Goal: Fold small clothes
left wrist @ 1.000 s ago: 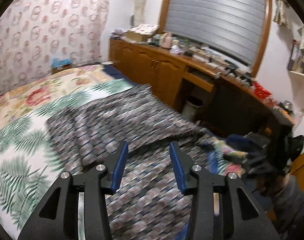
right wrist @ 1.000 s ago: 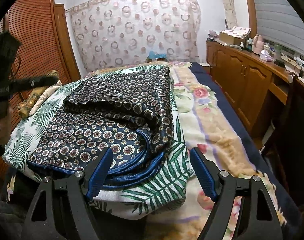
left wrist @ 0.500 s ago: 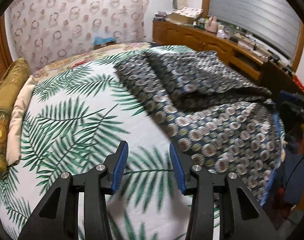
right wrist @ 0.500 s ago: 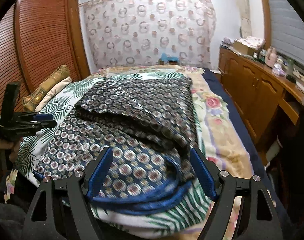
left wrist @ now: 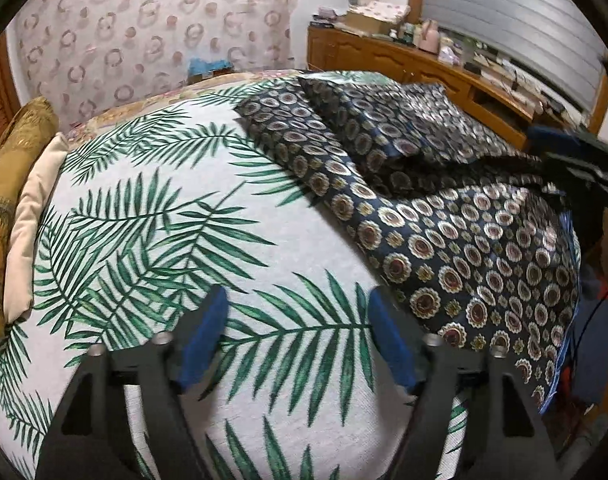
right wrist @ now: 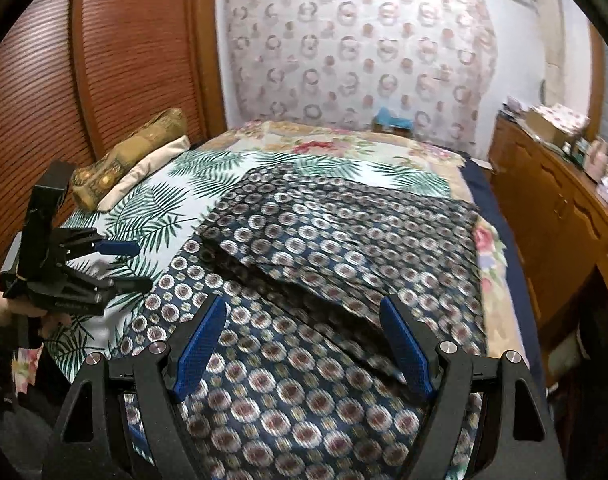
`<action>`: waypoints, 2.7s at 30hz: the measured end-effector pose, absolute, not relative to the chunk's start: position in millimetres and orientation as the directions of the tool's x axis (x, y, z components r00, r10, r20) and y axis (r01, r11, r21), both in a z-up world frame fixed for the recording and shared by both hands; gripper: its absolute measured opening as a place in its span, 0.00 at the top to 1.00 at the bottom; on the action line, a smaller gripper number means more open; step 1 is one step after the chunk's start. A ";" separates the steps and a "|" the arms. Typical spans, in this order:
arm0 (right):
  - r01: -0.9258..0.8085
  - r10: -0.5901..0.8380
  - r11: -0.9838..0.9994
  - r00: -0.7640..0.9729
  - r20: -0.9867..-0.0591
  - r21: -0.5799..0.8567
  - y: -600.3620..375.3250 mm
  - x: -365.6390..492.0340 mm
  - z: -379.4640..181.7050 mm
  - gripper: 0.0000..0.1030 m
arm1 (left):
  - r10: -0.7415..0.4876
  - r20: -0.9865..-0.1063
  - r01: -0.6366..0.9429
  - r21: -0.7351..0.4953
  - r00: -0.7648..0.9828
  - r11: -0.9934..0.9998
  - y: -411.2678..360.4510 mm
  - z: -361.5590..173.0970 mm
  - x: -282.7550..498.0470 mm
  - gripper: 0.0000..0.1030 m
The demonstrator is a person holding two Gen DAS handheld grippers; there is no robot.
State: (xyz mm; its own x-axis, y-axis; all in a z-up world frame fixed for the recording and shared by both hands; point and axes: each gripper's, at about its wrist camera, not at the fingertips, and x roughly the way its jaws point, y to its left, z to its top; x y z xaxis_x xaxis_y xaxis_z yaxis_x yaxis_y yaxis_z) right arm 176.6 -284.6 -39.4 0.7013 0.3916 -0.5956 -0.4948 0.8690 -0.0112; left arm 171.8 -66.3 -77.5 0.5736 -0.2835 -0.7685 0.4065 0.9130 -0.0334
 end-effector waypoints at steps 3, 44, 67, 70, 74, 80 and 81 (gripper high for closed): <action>-0.529 0.403 0.848 0.673 -0.620 -0.023 -270.6 192.7 -43.7 0.21 | -0.271 -0.770 0.405 -0.017 0.578 0.914 -70.1 -78.0 170.4 0.21; -0.355 0.270 0.934 0.657 -0.704 0.027 -306.0 356.9 -26.1 0.95 | -0.396 -0.676 0.438 -0.119 0.621 0.891 -85.8 -41.7 145.3 0.21; -0.266 0.181 0.964 0.597 -0.782 0.021 -282.5 392.4 -79.7 0.67 | -0.388 -0.694 0.437 -0.117 0.607 0.892 -93.1 -51.9 146.0 0.21; -0.263 0.193 0.964 0.580 -0.791 0.043 -281.6 403.2 -86.3 0.67 | -0.388 -0.694 0.434 -0.121 0.606 0.893 -92.1 -53.1 145.4 0.21; -0.281 0.210 0.958 0.579 -0.788 0.048 -282.0 407.2 -89.3 0.75 | -0.391 -0.696 0.432 -0.128 0.602 0.893 -91.4 -55.8 146.7 0.21; -0.364 0.258 0.931 0.598 -0.759 0.029 -291.8 381.2 -72.1 0.98 | -0.392 -0.690 0.431 -0.127 0.608 0.893 -91.3 -53.6 144.3 0.21; -0.362 0.263 0.932 0.616 -0.742 0.029 -294.9 377.9 -67.7 0.98 | -0.393 -0.689 0.431 -0.129 0.609 0.893 -91.2 -53.1 144.3 0.21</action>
State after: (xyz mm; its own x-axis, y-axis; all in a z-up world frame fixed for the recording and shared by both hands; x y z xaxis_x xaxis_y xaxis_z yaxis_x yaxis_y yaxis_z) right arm 377.9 -294.9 -67.7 0.6165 0.2633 -0.7420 -0.3625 0.9315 0.0294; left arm 144.3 -91.2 -53.1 0.6087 -0.3927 -0.6894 0.4307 0.8933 -0.1286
